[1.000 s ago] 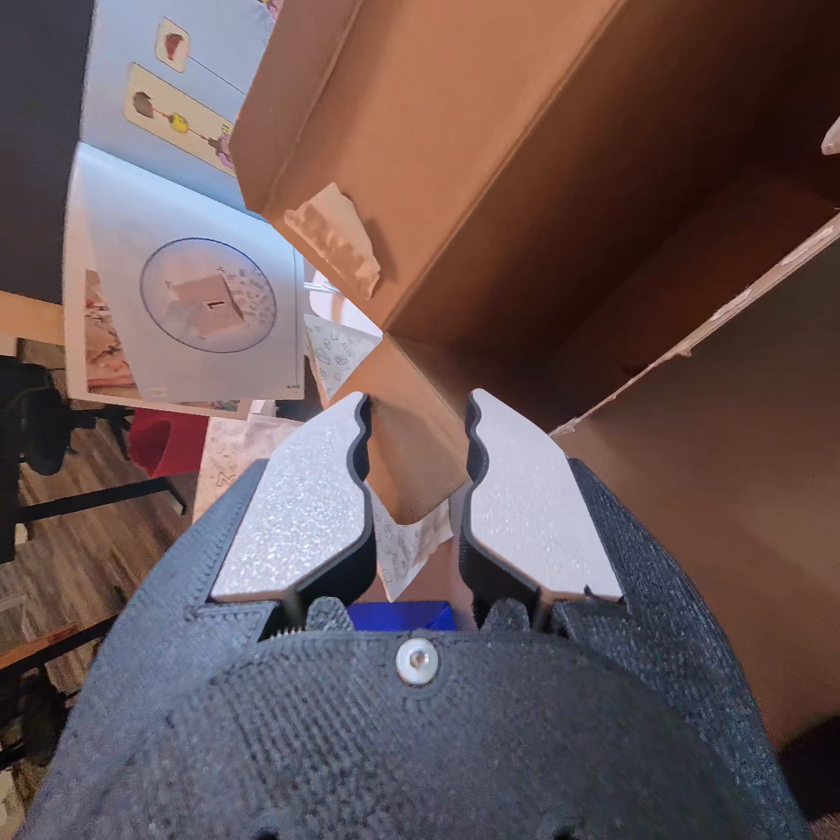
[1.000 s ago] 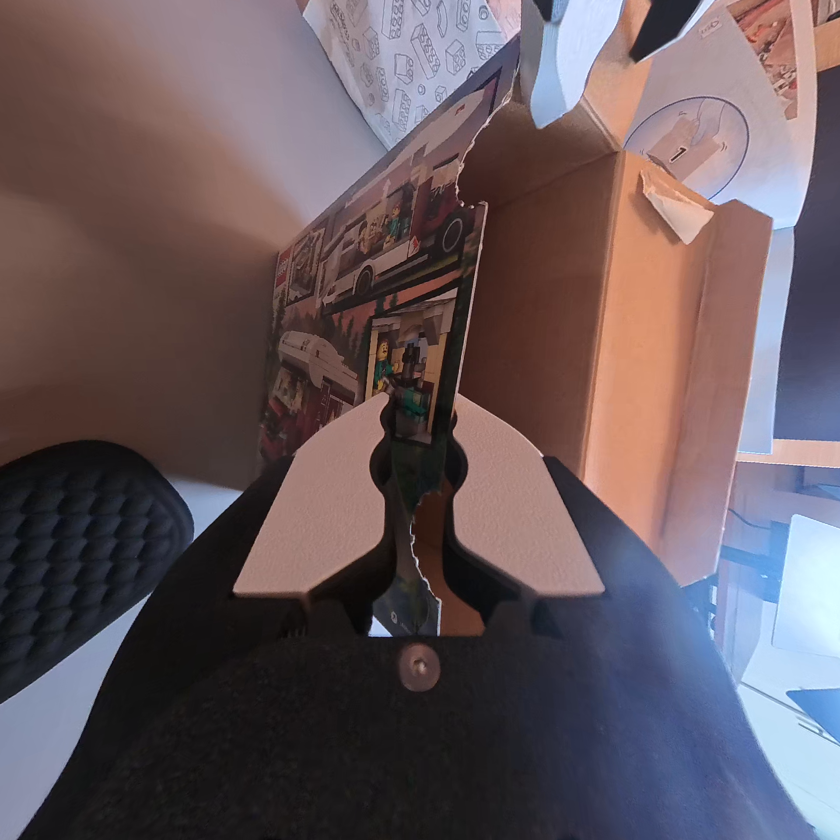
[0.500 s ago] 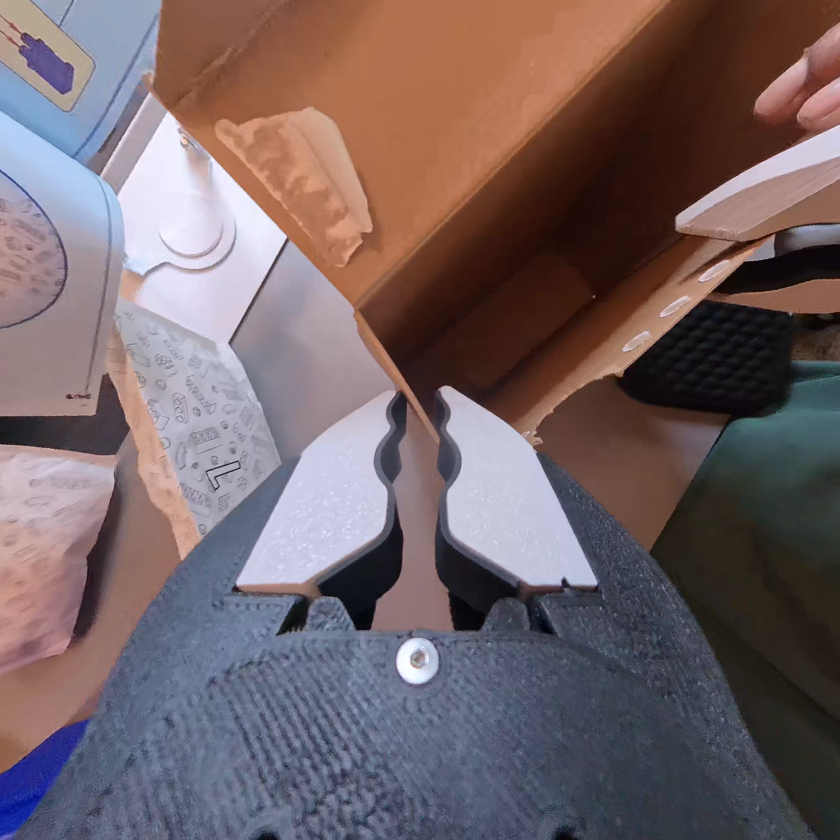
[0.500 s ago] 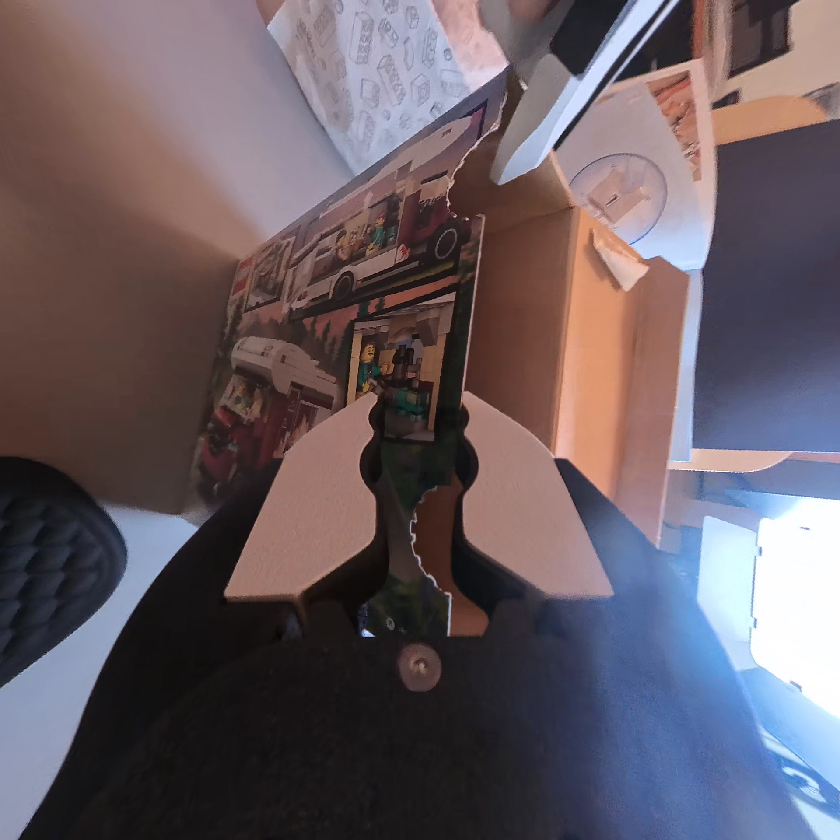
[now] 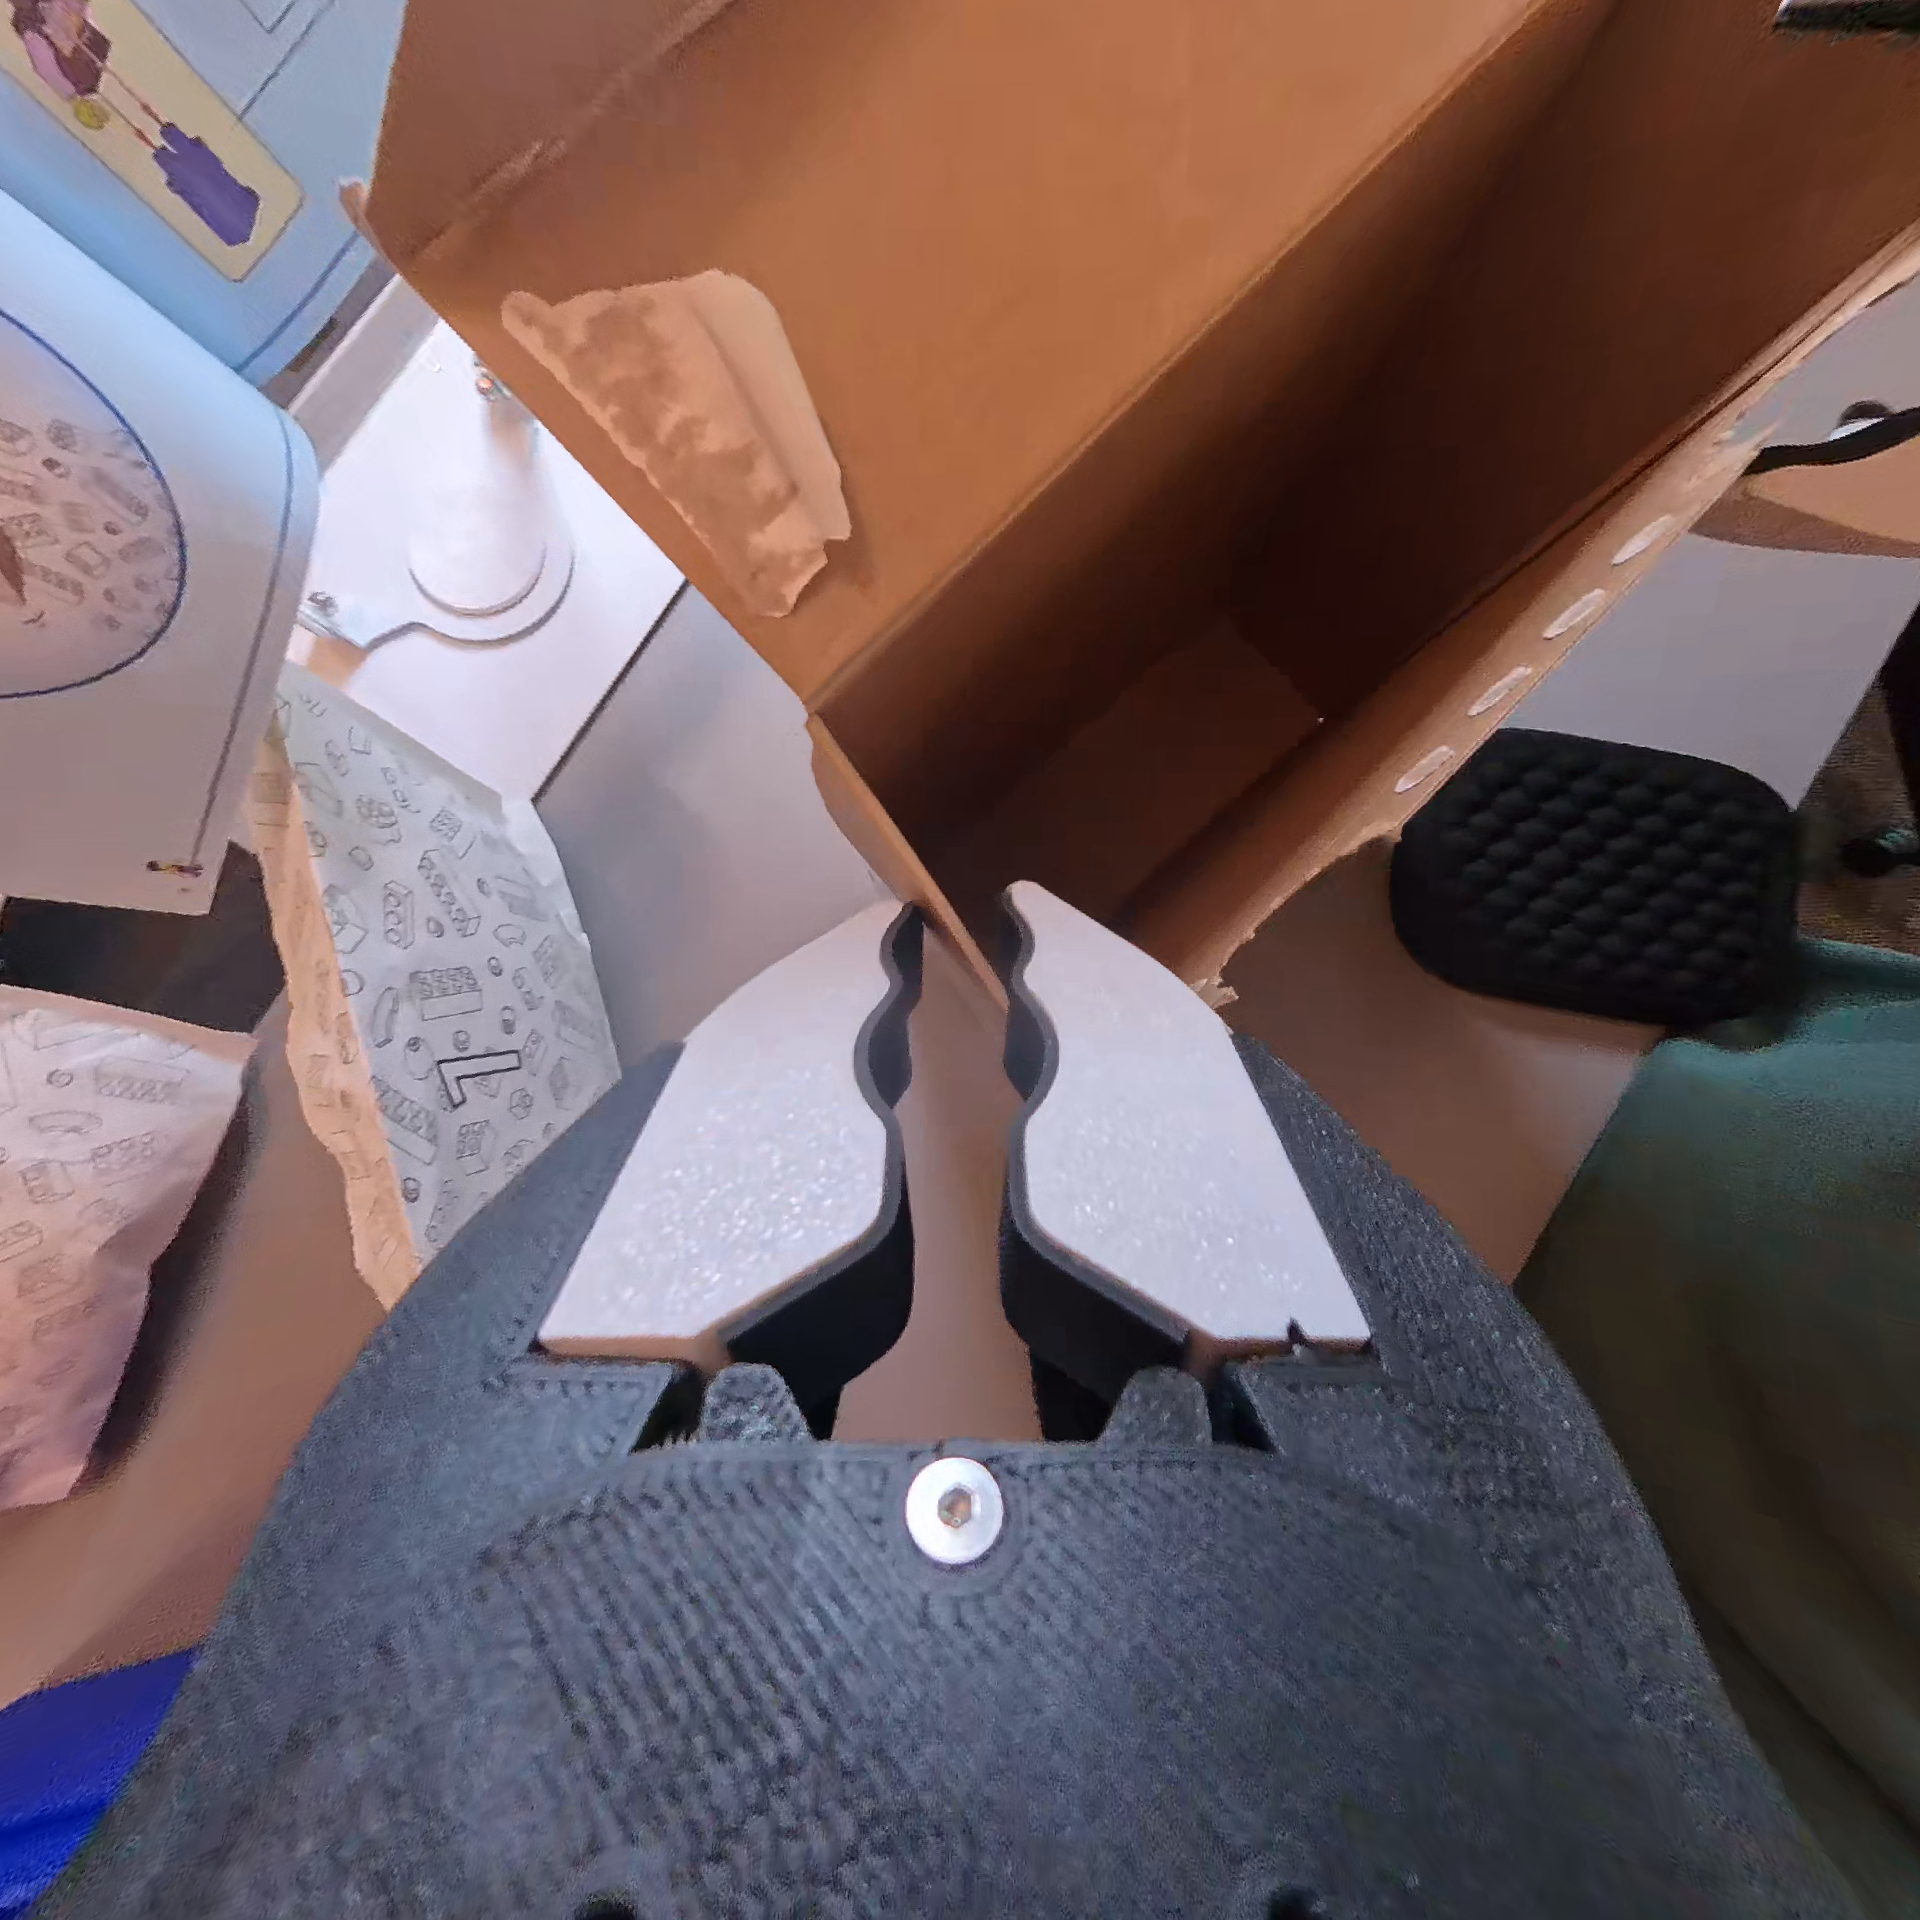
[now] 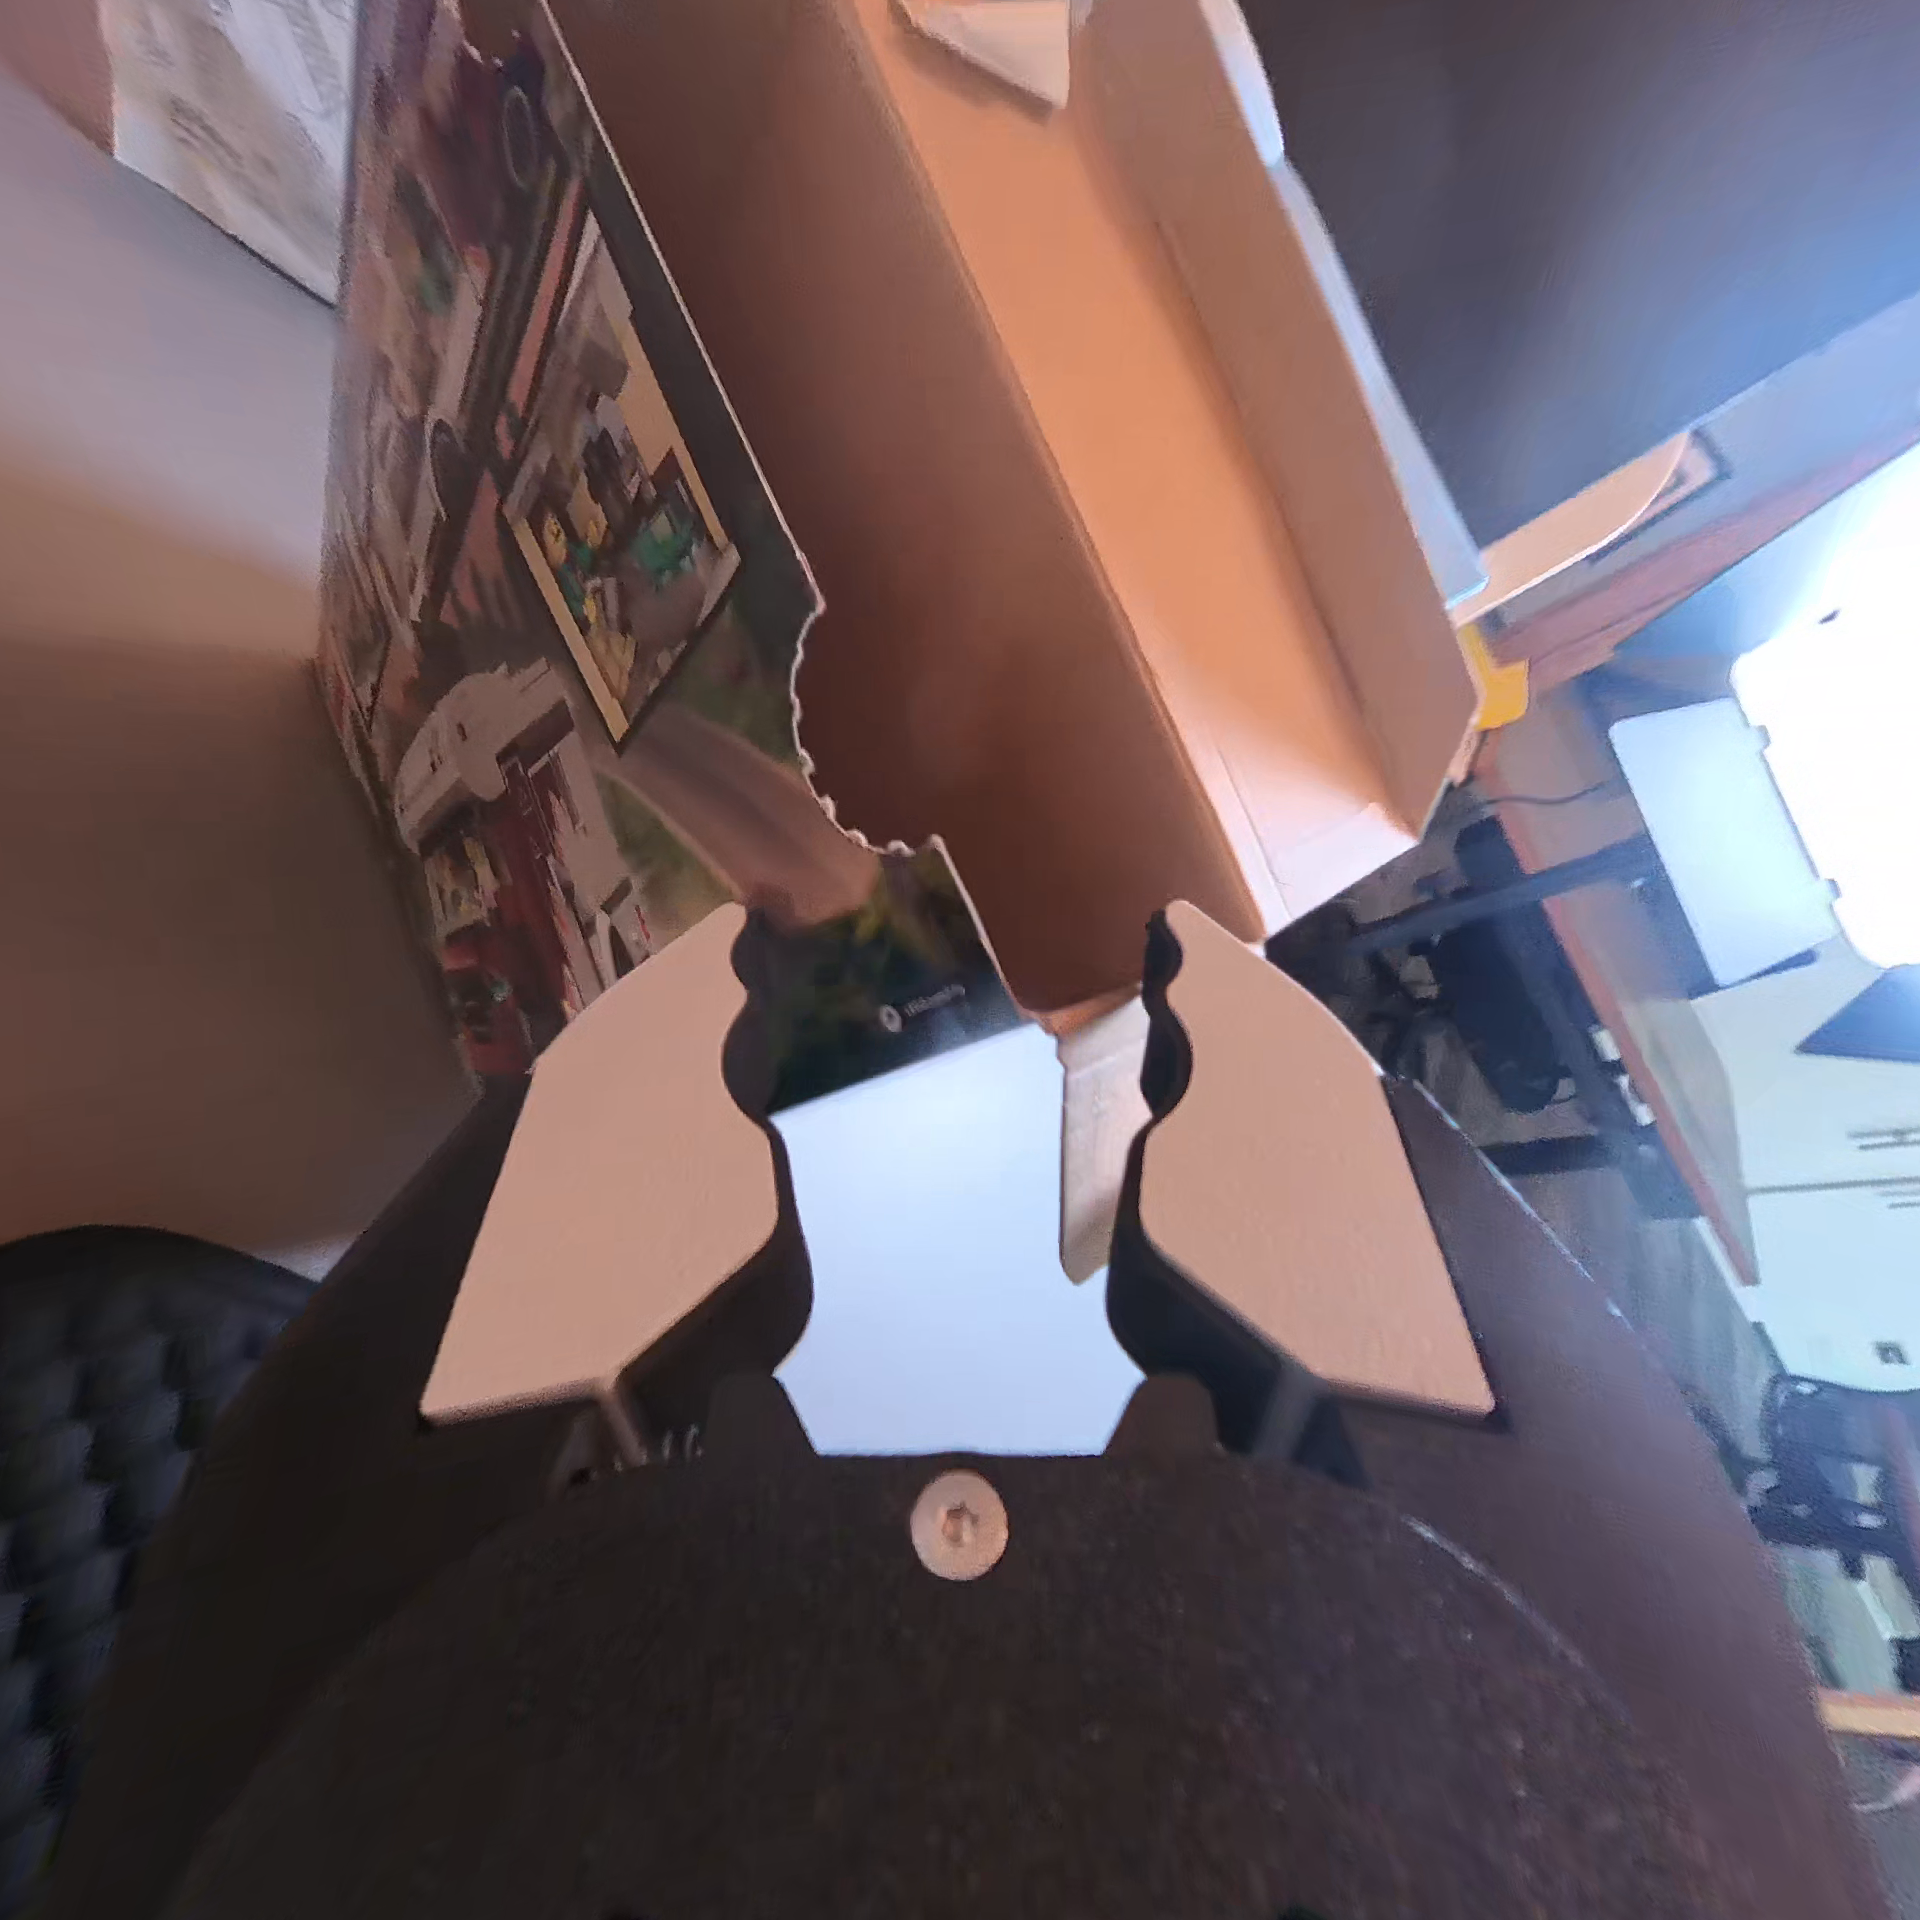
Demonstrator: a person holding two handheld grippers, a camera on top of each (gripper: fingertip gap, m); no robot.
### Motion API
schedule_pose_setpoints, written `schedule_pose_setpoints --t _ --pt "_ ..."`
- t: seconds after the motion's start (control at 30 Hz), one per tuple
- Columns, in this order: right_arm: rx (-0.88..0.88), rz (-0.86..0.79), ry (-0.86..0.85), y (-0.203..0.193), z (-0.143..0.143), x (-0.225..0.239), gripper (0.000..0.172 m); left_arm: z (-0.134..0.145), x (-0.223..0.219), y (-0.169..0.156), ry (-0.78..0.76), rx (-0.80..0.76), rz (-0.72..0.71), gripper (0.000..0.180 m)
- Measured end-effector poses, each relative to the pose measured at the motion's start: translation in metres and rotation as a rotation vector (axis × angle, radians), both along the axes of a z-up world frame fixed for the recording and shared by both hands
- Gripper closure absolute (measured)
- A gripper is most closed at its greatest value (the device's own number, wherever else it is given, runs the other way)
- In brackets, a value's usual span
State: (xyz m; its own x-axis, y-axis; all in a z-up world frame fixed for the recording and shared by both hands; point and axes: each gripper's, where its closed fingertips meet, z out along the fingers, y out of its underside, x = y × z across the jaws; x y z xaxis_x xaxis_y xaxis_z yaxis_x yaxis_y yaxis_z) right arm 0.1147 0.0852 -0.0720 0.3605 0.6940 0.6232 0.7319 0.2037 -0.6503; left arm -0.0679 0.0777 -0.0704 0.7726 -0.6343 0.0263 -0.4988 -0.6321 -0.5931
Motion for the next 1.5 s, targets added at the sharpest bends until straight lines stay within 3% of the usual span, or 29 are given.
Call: schedule_pose_setpoints --t 0.27,0.33,0.6,0.97,1.07,1.2,1.37,1.5 --pt "-0.044 -0.042 0.213 0.007 0.007 0.006 0.097 0.001 0.009 -0.006 -0.072 0.05 -0.022 0.162" --pt "-0.004 -0.091 0.274 0.016 0.011 0.016 0.073 0.001 0.006 -0.004 -0.065 0.06 -0.017 0.161" --pt "-0.148 -0.011 0.295 0.015 -0.01 0.009 0.1 0.003 0.009 -0.001 -0.153 0.104 -0.027 0.159" --pt "-0.153 0.094 0.306 0.008 -0.007 0.009 0.106 0.005 0.007 0.002 -0.171 0.165 -0.063 0.157" --pt "-0.19 0.126 0.341 0.004 -0.007 0.015 0.109 0.012 0.005 -0.003 -0.199 0.285 -0.129 0.135" --pt "-0.22 0.133 0.342 0.005 -0.01 0.019 0.113 0.025 0.008 -0.029 -0.438 0.393 -0.206 0.099" --pt "-0.221 0.179 0.319 0.007 -0.013 0.02 0.103 -0.027 0.005 -0.047 -0.377 0.545 -0.216 0.079" --pt "-0.256 0.175 0.333 0.01 -0.018 0.022 0.099 -0.075 -0.001 -0.035 -0.317 0.548 -0.181 0.073"
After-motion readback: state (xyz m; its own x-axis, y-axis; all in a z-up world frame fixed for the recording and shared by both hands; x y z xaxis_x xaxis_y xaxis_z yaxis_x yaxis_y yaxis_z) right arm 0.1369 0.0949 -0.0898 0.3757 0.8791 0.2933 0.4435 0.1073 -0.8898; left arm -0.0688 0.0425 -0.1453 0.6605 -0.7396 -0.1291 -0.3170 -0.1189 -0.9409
